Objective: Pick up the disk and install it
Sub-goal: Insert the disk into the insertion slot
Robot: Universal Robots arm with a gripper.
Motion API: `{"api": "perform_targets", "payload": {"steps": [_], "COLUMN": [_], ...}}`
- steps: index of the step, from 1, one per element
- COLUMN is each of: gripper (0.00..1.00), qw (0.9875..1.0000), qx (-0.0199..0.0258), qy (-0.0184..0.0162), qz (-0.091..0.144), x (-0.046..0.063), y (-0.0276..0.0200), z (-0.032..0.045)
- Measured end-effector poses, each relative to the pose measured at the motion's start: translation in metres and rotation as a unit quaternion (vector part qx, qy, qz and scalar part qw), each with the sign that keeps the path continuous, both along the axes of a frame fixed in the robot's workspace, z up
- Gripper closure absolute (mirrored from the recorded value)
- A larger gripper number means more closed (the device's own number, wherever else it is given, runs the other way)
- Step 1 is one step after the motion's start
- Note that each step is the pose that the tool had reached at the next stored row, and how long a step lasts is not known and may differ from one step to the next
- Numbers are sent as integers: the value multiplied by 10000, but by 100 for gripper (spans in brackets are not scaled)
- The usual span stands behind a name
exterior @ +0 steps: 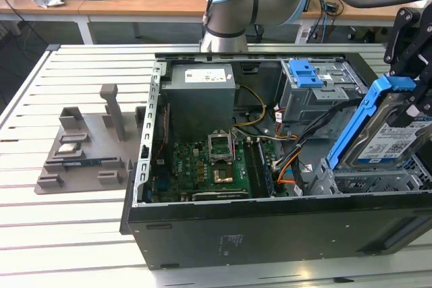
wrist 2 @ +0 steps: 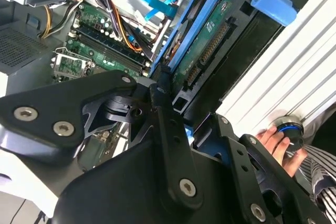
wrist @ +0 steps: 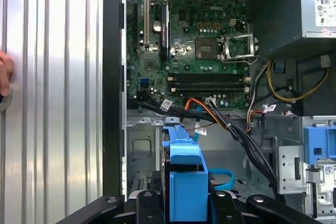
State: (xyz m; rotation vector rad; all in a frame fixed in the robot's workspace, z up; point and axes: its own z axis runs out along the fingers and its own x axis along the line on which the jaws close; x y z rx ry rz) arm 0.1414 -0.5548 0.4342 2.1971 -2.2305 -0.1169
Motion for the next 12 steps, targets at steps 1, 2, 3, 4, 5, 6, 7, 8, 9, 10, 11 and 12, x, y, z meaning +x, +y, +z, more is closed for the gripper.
{"api": "perform_targets", "payload": {"steps": [1,2,3,4,5,6,7,8,9,10,11,12], "gripper": [63,63,63,63,63,63,63,63,63,63,63,63], "qw": [10000,10000,10000,10000,10000,10000,10000,10000,10000,10000,10000,10000], "qx": [0,1,0,-1,-1,0,0,0,0,0,-1,-1], "qy": [0,0,0,0,0,0,1,0,1,1,1,1], "qz": [-1,0,0,0,0,0,0,0,0,0,0,0], "x": [-3,-3,-3,-3,-4,-3,-3,-4,-3,-3,-3,-4], "y": [0,0,0,0,0,0,0,0,0,0,0,0], "z": [-22,-56,-103,-155,-183,-201,-224,-257,-293,-312,-333,-357]}}
